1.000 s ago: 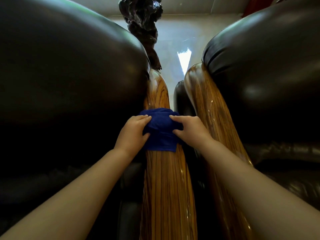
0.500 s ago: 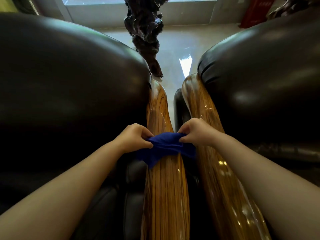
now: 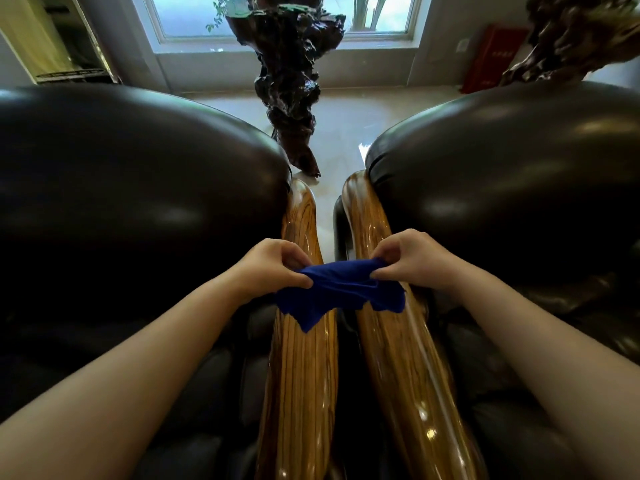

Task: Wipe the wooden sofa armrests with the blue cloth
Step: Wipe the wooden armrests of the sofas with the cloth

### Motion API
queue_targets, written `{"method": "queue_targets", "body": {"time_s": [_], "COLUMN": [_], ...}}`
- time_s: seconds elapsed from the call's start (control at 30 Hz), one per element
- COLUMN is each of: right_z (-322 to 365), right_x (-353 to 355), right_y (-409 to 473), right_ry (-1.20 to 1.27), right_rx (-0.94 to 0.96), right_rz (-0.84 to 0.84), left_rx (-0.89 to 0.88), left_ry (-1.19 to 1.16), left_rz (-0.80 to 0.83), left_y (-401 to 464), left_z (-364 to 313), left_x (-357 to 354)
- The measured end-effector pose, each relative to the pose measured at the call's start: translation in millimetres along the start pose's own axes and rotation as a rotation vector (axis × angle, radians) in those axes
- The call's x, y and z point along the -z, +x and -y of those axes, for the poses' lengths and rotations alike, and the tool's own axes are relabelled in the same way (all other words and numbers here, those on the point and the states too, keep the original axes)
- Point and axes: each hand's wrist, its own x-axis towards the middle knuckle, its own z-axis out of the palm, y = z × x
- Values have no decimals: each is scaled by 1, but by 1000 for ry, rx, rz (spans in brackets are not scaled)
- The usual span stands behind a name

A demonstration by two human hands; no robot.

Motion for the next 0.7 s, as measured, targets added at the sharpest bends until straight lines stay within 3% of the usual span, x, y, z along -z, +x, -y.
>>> {"method": "queue_targets", "body": {"time_s": [0.33,0.7], "right_z": [17,-79], "right_x": [9,-23], "right_y": [-147,-285], "right_ry": [-55,-24], "right_rx": [-40,-100], "right_rz": [-175,-72], "left_rx": [-153,-93], "left_ry": [14,57], "left_rz": [-57,-41], "left_y": [-97,-165], "left_z": [-58,-78], "left_x": [-66,-234]}}
